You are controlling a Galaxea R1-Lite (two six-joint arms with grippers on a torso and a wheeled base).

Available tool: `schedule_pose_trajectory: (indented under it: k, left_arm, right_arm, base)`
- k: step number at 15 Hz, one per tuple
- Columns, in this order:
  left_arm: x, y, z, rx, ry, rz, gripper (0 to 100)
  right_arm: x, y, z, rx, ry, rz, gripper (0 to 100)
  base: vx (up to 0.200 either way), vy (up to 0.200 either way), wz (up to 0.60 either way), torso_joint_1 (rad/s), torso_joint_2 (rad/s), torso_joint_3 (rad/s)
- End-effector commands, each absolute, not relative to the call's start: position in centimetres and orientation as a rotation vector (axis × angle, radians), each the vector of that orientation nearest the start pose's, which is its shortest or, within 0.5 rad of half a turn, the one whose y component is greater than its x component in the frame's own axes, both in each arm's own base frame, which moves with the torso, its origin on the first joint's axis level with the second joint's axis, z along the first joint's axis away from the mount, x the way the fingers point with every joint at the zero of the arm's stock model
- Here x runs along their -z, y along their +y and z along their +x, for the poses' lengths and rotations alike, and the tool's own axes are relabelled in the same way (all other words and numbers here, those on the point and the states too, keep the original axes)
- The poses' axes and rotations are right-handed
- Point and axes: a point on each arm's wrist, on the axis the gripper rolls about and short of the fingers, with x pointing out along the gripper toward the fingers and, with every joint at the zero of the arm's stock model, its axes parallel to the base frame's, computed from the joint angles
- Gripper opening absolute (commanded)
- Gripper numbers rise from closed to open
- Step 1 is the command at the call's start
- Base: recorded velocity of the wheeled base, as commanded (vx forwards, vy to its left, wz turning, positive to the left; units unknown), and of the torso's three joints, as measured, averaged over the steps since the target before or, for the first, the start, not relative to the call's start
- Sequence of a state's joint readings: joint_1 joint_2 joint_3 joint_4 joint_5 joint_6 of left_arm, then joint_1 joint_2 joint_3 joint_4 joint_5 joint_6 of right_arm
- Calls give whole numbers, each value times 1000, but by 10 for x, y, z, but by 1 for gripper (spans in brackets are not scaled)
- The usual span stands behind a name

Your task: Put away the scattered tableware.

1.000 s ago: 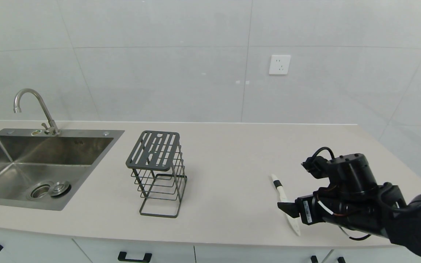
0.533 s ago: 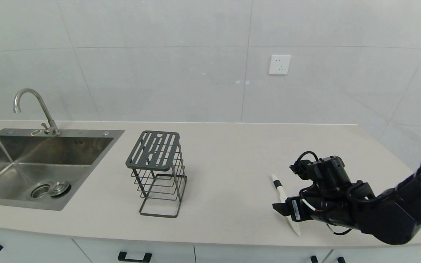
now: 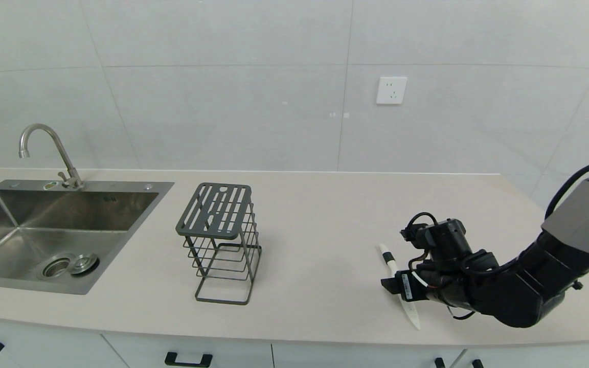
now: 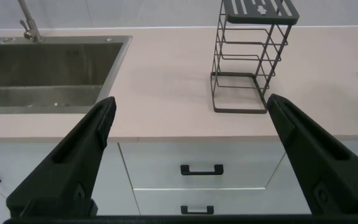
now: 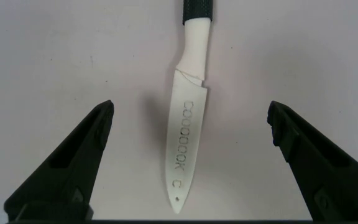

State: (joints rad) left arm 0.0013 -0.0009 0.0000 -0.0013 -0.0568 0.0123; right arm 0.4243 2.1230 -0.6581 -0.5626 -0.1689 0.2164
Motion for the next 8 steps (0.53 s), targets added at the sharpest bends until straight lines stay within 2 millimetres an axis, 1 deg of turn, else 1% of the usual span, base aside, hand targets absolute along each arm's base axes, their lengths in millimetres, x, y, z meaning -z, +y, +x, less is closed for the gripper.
schedule_pose_trajectory:
  k: [1,3,8]
  left_arm:
    - [-76,-1,-23,55,-2,12,100]
    - [-76,-1,-23,55,-2,12,100]
    - [-76,-1,-23,55,-2,12,100]
  right_arm:
    - [-2,129,291,-144,897,-69,100]
    - [4,130,291,-146,914,-77,100]
    - [4,131,291,-151,914,-77,100]
  base:
    - [0,0,0,0,0,0]
    - [0,0,0,0,0,0]
    - [0,0,0,0,0,0]
